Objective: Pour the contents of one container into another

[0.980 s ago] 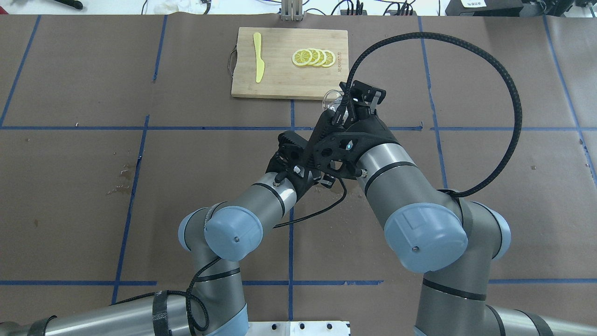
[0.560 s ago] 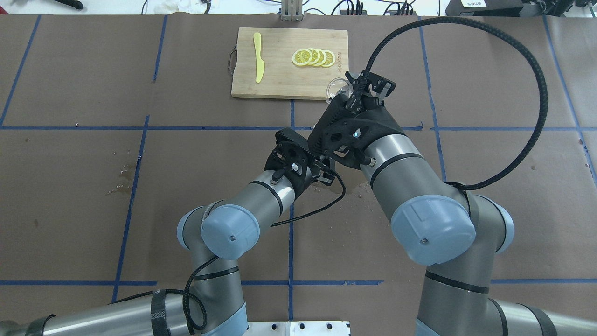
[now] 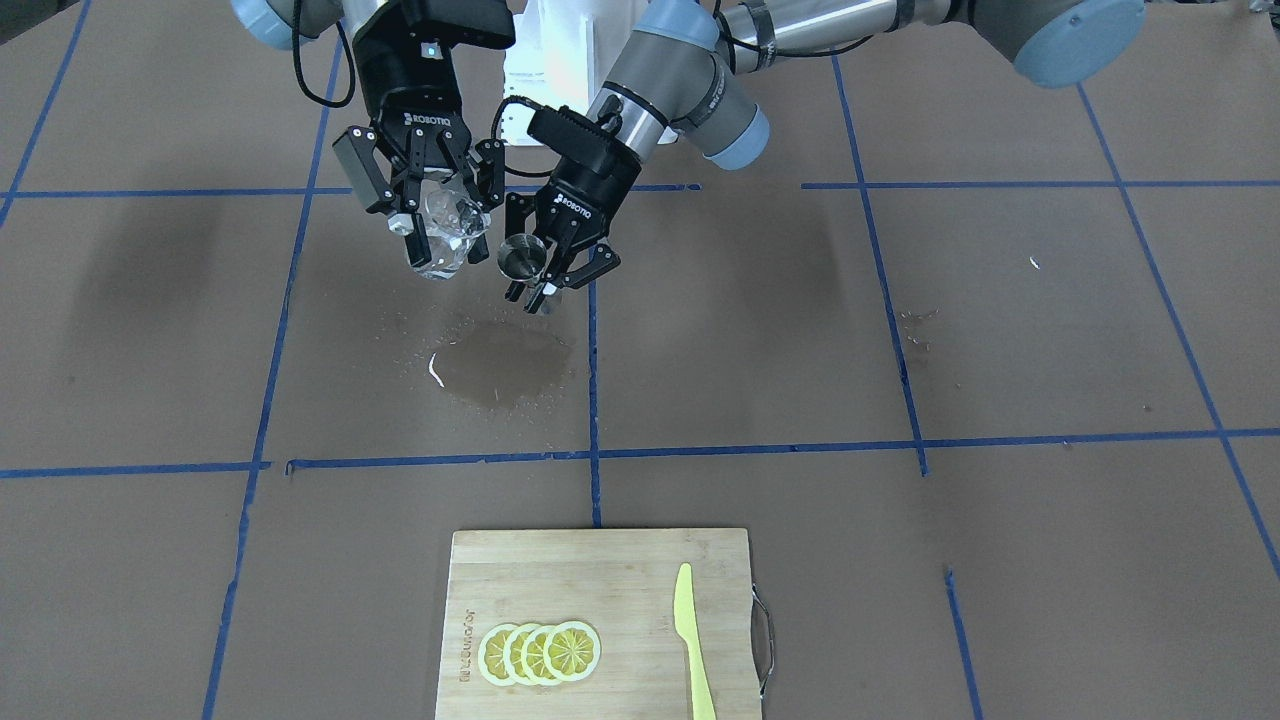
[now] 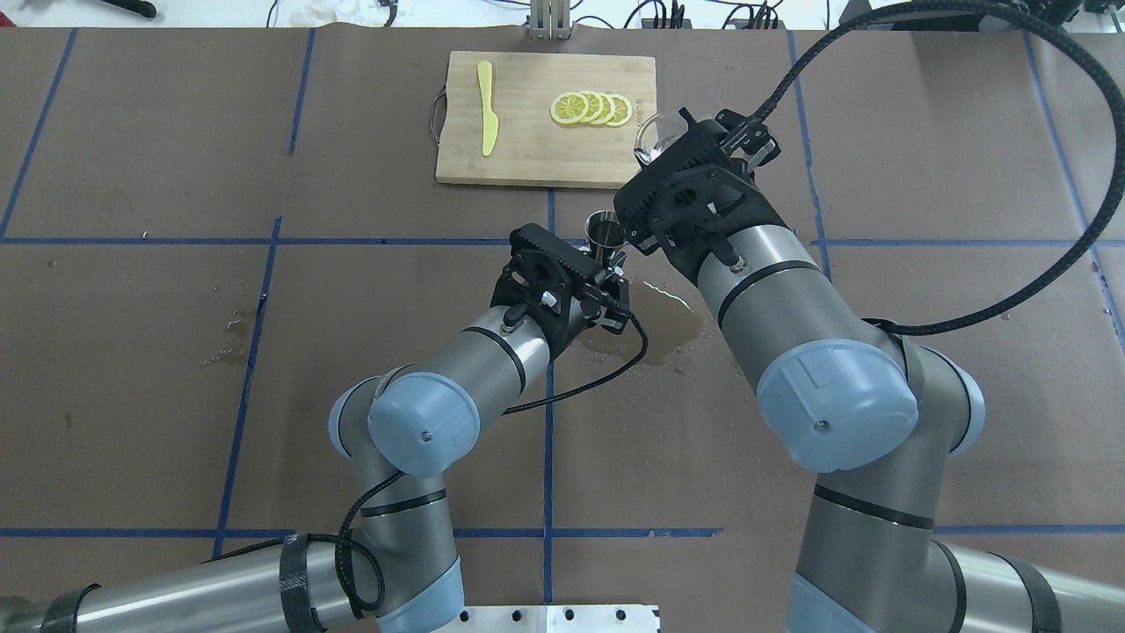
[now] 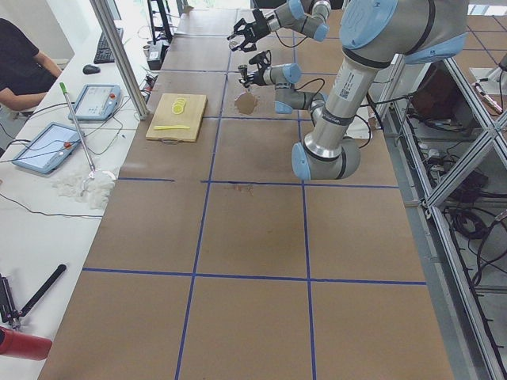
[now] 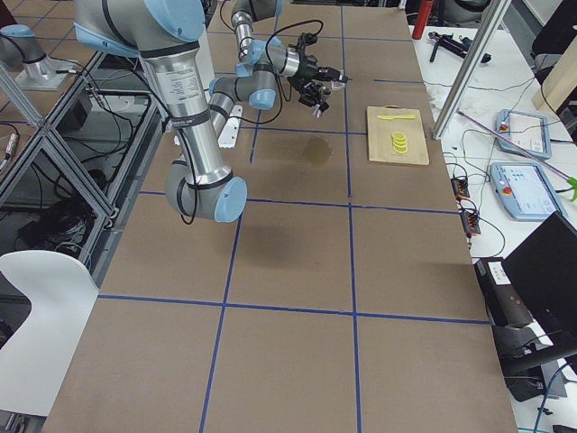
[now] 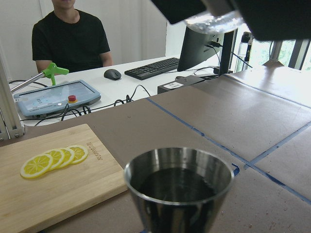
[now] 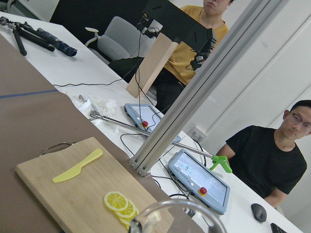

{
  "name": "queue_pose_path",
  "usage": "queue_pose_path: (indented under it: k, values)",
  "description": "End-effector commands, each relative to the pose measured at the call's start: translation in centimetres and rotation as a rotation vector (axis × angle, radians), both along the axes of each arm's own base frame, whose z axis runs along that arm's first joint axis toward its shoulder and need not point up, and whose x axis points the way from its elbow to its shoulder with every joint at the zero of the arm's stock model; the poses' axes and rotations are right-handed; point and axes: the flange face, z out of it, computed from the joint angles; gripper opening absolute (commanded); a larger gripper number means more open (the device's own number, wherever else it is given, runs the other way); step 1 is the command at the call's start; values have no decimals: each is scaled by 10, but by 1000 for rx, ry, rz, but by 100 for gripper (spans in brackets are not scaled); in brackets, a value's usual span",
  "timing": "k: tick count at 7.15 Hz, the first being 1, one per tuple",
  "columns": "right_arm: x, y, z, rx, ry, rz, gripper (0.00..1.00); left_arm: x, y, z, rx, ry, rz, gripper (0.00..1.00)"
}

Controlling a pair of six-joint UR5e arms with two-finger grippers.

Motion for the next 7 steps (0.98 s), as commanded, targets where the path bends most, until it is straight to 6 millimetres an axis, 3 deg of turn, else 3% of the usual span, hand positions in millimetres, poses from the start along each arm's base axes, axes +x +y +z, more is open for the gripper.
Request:
queue_pose_path:
  k: [1, 3, 4, 5, 7]
  values:
    - [24, -8, 7, -81, -190, 62, 0, -18, -7, 12, -1, 21, -21, 0]
    - [34, -7, 33, -141, -251, 88, 0, -51, -12, 30, -3, 23, -52, 0]
    - [38, -3, 49, -186, -290, 83, 0, -63, -24, 43, -44, 45, -76, 0]
    - [48, 2, 69, -211, -273, 82, 0, -76, -33, 80, -114, 53, -113, 0]
    - [55, 4, 107, -280, -281, 109, 0, -102, -47, 121, -204, 94, -237, 0]
